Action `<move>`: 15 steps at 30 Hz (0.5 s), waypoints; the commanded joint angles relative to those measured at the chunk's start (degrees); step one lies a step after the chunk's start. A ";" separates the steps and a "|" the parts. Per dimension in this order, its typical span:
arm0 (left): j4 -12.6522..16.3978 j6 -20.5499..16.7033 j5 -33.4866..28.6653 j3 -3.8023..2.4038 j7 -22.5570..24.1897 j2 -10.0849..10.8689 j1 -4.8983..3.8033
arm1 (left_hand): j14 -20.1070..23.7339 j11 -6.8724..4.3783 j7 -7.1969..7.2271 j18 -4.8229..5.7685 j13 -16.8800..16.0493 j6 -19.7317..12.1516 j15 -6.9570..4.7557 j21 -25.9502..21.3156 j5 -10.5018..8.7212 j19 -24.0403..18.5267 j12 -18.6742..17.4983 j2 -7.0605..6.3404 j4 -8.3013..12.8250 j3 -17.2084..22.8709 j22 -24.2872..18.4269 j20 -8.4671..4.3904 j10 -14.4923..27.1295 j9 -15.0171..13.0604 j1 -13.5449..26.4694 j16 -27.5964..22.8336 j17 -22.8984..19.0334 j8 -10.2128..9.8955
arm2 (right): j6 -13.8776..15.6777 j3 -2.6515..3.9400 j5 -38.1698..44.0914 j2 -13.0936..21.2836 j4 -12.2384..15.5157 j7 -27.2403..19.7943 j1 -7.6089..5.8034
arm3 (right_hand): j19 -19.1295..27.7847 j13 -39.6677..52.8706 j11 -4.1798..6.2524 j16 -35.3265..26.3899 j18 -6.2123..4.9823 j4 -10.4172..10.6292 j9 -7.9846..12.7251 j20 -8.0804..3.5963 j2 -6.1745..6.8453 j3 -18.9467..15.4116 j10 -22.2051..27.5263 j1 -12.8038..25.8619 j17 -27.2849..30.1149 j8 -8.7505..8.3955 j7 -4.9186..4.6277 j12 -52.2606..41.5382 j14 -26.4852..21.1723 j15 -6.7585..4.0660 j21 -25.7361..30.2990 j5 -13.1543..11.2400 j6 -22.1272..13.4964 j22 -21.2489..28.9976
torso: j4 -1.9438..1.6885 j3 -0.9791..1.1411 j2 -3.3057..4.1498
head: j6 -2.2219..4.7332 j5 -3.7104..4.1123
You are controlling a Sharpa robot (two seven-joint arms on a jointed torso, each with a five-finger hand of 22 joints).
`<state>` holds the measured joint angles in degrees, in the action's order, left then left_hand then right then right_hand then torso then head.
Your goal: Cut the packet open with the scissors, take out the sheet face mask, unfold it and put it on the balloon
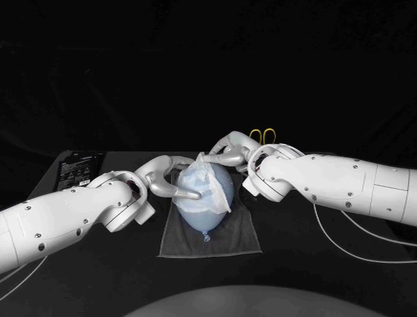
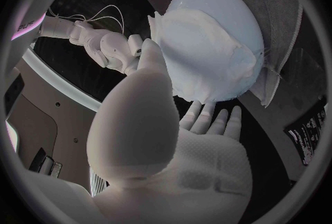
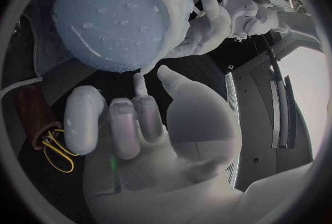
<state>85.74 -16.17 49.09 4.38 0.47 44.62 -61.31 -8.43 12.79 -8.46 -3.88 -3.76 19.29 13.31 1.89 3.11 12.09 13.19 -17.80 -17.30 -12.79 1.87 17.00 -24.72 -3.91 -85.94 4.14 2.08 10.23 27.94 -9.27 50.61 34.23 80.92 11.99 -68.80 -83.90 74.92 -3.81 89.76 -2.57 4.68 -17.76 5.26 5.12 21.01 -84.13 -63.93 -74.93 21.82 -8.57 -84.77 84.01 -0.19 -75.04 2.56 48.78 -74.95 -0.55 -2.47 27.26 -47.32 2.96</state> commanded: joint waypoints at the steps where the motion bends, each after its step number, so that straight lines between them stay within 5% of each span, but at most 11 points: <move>1: 0.22 1.43 -0.08 0.11 -0.32 -0.14 0.11 | 0.05 0.09 -6.41 0.67 -0.10 0.52 -0.31 0.02 0.08 -0.34 0.40 0.15 -0.05 0.03 0.08 0.09 -0.53 -0.09 -0.55 -0.37 0.05 0.34 | -2.63 0.02 1.74 -0.40 -0.15 1.41 0.03 | -0.84 10.37 -0.10 0.24 -0.45 0.07 0.06 0.40 -0.05 -0.57 -1.65 -0.86 -15.07 -0.34 0.03 -0.63 5.99 0.07 -0.50 0.20 0.56 -10.98 | -0.02 0.00 0.03 | -0.06 -0.06; 15: 0.21 1.30 -0.16 0.11 -0.32 -0.17 0.10 | 0.02 0.11 -6.43 0.67 -0.11 0.68 -0.36 0.02 0.08 -0.37 0.49 0.16 -0.05 0.06 0.08 0.09 -0.66 -0.15 -0.55 -0.37 0.06 0.44 | -4.39 0.02 1.65 -1.08 -0.37 0.01 0.34 | -1.15 11.17 0.95 0.24 -0.33 -0.40 -0.08 -0.13 -1.26 -0.73 -2.46 -5.40 -15.07 -0.10 1.25 -1.50 5.99 -0.74 -1.39 0.21 4.32 -11.22 | 0.02 0.03 0.00 | -0.40 -0.16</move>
<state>85.79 -16.19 49.07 4.40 0.43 44.63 -61.31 -8.42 12.89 -8.51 -3.88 -3.83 19.66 13.31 1.89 3.11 12.09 13.47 -17.80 -17.30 -12.79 1.87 17.00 -25.03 -3.96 -85.94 4.14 2.08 10.40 25.53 -9.23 51.51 33.29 80.42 12.70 -68.56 -83.89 74.95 -3.16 89.80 -2.57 4.43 -17.73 5.26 3.82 20.27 -83.95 -69.17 -74.94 21.65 -7.30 -86.05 83.68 -0.36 -76.33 2.56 52.91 -74.90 -0.54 -2.45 27.29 -47.64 2.81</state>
